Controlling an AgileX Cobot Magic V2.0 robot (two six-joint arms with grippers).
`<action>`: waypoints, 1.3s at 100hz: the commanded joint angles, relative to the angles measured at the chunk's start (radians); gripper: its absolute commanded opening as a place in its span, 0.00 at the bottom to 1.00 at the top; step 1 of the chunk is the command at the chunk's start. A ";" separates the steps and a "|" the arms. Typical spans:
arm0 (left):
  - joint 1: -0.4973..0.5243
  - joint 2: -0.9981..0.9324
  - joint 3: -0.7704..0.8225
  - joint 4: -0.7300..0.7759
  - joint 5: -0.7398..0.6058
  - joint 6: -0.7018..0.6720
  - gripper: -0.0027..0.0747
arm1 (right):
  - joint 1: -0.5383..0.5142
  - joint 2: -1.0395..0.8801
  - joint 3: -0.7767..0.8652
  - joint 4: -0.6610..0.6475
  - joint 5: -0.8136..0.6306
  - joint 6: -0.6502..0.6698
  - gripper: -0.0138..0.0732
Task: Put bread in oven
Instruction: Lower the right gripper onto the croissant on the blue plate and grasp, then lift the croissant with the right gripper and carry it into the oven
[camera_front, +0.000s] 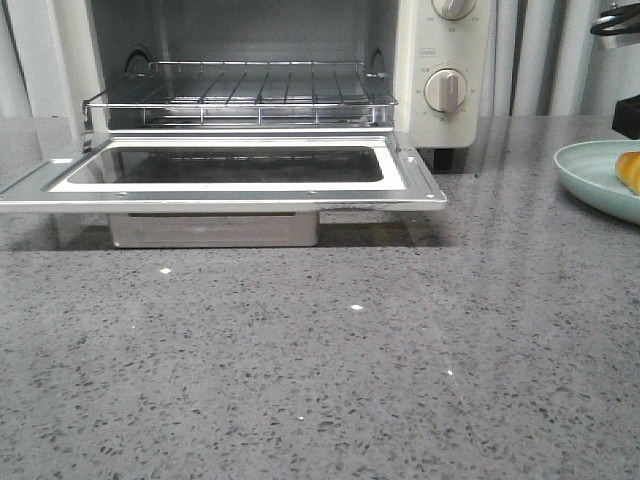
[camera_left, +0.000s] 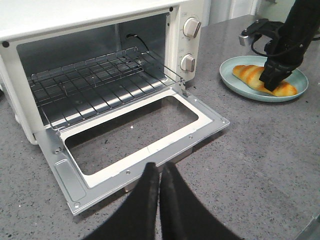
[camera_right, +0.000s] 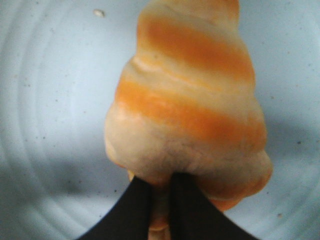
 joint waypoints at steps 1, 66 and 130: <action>0.003 0.005 -0.025 -0.028 -0.071 -0.008 0.01 | -0.002 -0.027 -0.011 -0.008 -0.010 -0.005 0.09; 0.003 0.005 -0.025 -0.026 -0.144 -0.008 0.01 | 0.359 -0.415 -0.215 0.127 0.047 -0.091 0.09; 0.003 0.005 -0.025 -0.024 -0.152 -0.008 0.01 | 0.608 -0.082 -0.266 -0.007 -0.386 -0.457 0.09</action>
